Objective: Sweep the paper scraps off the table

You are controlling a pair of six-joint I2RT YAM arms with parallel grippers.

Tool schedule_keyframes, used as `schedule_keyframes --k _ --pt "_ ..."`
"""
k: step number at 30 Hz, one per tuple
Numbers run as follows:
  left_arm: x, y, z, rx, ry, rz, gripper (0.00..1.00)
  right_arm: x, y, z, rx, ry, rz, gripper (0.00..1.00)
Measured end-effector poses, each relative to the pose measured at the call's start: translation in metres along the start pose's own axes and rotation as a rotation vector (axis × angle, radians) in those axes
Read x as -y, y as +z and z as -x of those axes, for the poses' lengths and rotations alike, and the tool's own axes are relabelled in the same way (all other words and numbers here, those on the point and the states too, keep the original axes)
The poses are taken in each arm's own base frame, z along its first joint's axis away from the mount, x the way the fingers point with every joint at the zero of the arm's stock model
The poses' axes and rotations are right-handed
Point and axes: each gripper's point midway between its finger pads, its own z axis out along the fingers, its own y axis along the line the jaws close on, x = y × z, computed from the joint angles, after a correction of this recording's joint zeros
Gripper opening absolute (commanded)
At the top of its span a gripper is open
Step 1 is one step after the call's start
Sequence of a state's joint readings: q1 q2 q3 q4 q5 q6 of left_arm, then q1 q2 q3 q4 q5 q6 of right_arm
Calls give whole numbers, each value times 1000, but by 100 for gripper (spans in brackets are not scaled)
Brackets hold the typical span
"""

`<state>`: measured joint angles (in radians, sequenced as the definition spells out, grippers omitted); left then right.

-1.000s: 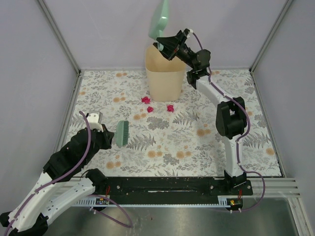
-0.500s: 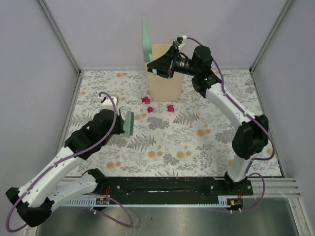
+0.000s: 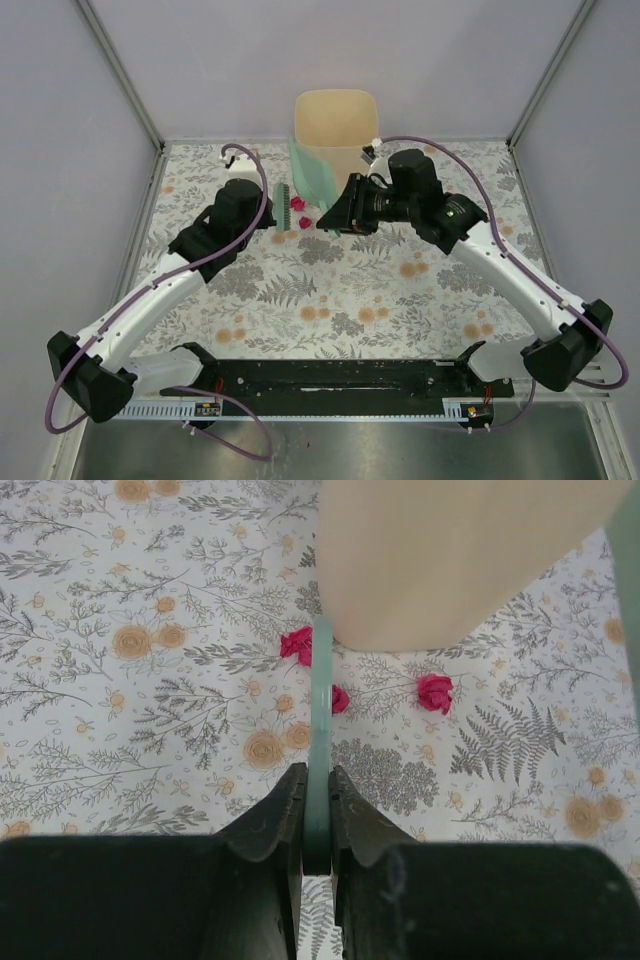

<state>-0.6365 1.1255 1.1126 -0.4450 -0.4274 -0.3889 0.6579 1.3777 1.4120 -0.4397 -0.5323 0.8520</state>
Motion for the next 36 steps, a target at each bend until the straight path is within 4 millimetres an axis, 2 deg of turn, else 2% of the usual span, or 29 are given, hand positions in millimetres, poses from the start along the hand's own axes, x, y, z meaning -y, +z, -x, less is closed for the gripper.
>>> schedule_keyframes --k 5,7,10,14,17,23,26,29,36 --pt "-7 12 12 8 -33 13 0 15 -20 -33 7 -45 -140 0" --pt "-8 18 23 17 -47 20 0 27 -27 -51 -3 -54 -219 0" --pt "-5 24 37 29 -59 11 0 56 -36 -77 -28 -51 -367 0" --pt "2 34 45 22 -76 -8 0 99 -46 -108 -76 -44 -559 0" --pt "7 52 44 0 -79 -4 0 117 -55 -128 -109 -59 -663 0" --pt "6 105 19 -91 -60 37 0 147 -70 -145 -106 -46 -766 0" --pt "2 121 0 -140 -48 52 0 160 -78 -153 -111 -35 -794 0" --pt "1 130 -8 -161 -39 50 0 163 -79 -155 -116 -34 -801 0" --pt "10 140 -7 -118 -51 1 0 163 -77 -155 -113 -39 -794 0"
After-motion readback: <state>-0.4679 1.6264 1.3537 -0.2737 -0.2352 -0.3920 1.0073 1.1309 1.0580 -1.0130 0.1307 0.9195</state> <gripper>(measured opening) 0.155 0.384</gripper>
